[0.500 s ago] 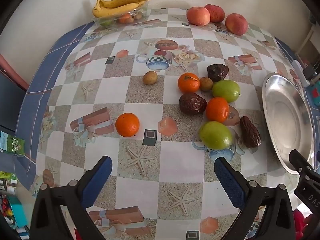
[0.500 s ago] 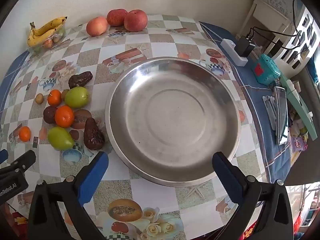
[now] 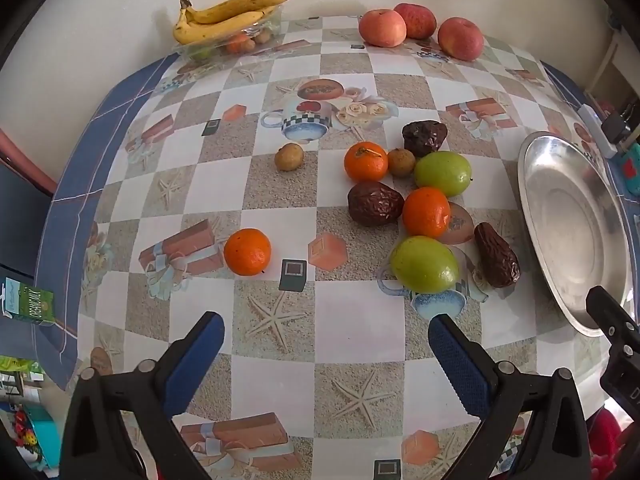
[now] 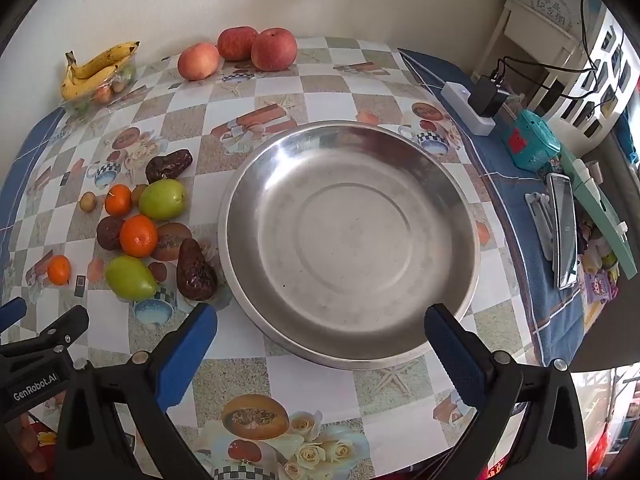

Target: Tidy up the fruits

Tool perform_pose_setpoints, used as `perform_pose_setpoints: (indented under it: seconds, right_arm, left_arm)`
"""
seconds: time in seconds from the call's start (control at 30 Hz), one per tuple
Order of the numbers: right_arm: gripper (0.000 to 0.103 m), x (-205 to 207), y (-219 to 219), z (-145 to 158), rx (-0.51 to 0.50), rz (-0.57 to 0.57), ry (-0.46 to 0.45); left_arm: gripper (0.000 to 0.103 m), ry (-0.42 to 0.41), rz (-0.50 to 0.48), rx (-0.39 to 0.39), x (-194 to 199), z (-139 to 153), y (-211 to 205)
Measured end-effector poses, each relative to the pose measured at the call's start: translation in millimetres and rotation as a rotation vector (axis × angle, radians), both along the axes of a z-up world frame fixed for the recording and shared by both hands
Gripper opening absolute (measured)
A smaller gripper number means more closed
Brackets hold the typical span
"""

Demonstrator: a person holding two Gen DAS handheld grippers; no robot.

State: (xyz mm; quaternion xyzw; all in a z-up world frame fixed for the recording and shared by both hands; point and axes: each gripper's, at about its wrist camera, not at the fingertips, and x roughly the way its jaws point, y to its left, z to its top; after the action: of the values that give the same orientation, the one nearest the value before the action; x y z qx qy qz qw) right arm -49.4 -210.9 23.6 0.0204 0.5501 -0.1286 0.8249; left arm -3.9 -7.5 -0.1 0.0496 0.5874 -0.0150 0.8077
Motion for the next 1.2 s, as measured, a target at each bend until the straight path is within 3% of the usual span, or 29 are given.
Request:
perform_pose_setpoints:
  seconds: [1.2]
  right_arm:
    - [0.103, 0.7, 3.8, -6.5, 0.023, 0.012, 0.008]
  left_arm:
    - [0.103, -0.008, -0.008, 0.008, 0.7, 1.9, -3.1]
